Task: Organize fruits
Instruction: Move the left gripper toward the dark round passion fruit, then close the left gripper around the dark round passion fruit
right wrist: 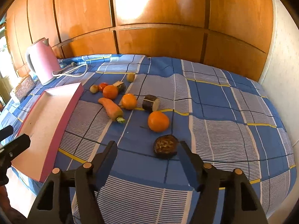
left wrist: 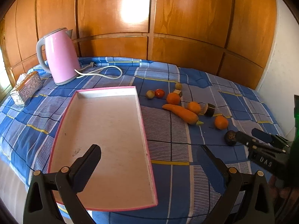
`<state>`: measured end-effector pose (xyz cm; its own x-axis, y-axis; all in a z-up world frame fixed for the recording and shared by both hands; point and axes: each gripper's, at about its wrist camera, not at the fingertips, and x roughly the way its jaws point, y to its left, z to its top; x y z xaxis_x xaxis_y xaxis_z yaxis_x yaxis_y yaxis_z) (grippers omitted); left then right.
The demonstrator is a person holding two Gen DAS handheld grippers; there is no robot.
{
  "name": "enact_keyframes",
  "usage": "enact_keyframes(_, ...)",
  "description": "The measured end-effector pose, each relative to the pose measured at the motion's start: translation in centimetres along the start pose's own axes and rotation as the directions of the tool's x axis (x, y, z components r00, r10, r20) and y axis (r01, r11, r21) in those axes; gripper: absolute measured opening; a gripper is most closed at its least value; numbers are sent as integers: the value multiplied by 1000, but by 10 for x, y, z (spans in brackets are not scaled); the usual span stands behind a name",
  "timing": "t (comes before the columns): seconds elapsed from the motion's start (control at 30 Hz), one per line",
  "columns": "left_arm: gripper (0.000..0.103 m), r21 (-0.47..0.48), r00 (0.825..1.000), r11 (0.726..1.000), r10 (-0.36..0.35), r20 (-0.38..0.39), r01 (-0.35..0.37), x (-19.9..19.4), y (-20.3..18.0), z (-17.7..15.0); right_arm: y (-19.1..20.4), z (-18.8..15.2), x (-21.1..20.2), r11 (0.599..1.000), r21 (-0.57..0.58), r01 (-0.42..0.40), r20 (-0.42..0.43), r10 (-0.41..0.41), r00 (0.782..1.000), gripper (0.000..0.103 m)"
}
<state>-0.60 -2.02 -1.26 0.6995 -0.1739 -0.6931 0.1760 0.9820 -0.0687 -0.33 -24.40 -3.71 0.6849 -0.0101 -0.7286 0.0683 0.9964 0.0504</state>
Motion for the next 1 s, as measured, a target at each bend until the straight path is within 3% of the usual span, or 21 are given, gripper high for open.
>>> enact_keyframes(0.27,103,16,999,999,-44,-27,44,4,-8,-1,-26,4,-1,998,68,-14,0,14,1000,55)
enact_keyframes(0.4,103,31,998,998,-48,-49,50,9,-11,-2,-39,1,7,995,101,-11,-40,15,999,54)
enact_keyframes(0.47,103,32,997,998,-58,-59,60,10,-11,-3,-47,-1,9,993,122,5,-50,1,999,45)
enact_keyframes(0.63,102,73,992,992,-96,-78,102,15,-21,0,-65,-4,14,983,182,5,-76,9,997,35)
enact_keyframes(0.8,84,126,976,974,-174,-128,190,27,-37,7,-71,-5,15,983,180,22,-81,-7,997,35)
enact_keyframes(0.9,72,137,960,960,-218,-177,243,38,-49,7,-72,-6,16,982,188,-38,-78,53,995,35)
enact_keyframes(1.0,70,157,953,953,-227,-202,260,45,-60,6,-68,-7,17,986,161,-50,-78,63,995,35)
